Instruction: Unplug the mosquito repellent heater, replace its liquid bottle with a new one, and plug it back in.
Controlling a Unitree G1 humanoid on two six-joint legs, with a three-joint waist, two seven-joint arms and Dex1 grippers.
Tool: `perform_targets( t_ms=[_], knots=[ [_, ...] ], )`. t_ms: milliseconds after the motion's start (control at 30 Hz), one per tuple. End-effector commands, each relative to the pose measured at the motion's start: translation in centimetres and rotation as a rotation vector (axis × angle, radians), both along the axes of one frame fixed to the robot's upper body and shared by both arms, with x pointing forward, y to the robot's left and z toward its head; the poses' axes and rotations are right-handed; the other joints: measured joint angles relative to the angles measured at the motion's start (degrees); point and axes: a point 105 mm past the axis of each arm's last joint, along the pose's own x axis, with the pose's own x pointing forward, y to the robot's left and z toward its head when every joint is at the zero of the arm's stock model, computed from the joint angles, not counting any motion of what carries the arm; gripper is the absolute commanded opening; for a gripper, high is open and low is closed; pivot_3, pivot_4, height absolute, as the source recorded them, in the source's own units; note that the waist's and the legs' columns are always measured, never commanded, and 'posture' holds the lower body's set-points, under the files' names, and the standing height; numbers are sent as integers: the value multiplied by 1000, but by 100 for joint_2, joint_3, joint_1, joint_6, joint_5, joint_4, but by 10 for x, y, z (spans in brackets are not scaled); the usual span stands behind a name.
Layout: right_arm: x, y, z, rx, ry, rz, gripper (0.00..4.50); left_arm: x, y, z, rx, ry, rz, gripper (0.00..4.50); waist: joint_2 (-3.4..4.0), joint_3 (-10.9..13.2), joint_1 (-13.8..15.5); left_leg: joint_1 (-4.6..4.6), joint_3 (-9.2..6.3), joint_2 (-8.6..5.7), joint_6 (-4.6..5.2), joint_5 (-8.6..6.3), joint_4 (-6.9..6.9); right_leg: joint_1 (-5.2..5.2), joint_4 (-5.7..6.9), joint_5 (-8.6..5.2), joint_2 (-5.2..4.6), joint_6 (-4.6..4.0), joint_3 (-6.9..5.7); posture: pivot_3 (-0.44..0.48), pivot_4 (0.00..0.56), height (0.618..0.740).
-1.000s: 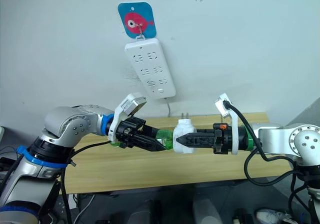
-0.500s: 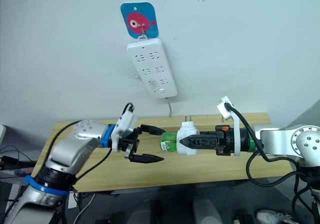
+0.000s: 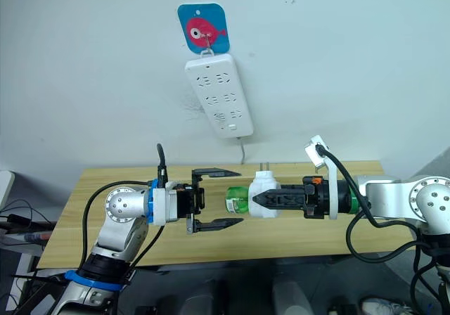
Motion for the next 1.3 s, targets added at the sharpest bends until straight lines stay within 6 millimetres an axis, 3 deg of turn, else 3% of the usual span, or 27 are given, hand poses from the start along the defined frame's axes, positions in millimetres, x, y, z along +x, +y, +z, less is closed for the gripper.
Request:
perform_targets(
  t_ms=[33,167,300,367,467,567,700,1033,1233,1300],
  knots=[
    [0,0,11,20,-44,1,3039,-5,-4,12,-29,-26,-40,3504,0,0,-1,0,0,0,0,0,0,0,0,0,0,0,0,-190,176,740],
    [0,0,11,18,-44,-5,3039,-8,-6,20,-33,-20,-61,2336,0,0,-4,0,-2,0,0,0,0,0,0,0,1,0,-1,-195,178,740],
    [0,-1,9,11,-46,-13,3039,-12,-3,24,33,69,-91,2265,0,0,-10,0,-3,2,0,0,0,1,0,0,4,0,-2,-194,178,740],
    [-1,-2,9,6,-49,-16,3039,-8,2,20,119,261,-81,2265,0,0,-24,0,-7,4,0,0,-1,0,1,0,7,0,-4,-191,177,740],
    [0,-3,8,-9,-66,-20,3039,0,13,23,179,754,-58,2265,-2,1,-42,0,-12,3,0,0,1,2,4,-1,15,1,-9,-182,175,740],
    [1,-3,7,-30,-91,-18,3039,-2,28,31,243,1086,-131,2265,0,3,-77,2,-15,-1,0,1,2,3,6,-4,29,7,-12,-184,176,740],
    [1,-3,7,-31,-97,-15,3039,11,36,30,263,1141,-89,2265,-3,4,-133,2,-13,0,0,0,-1,2,2,-16,34,27,-10,-189,177,740],
    [3,-4,9,-19,-91,-31,3039,12,28,18,222,1083,-48,2265,-4,5,-130,1,-12,5,0,0,-3,-1,2,-2,19,2,-6,-187,174,740],
    [5,-5,11,-1,-79,-46,3039,6,31,9,263,986,-42,4164,-3,6,-128,4,-5,5,0,0,-2,-2,3,-2,14,1,0,-184,175,740],
    [8,-5,14,15,-75,-59,3039,0,35,3,297,988,-45,4446,-4,6,-127,3,-7,5,0,0,-4,-2,1,-2,14,1,-2,-185,176,740]
  ],
)
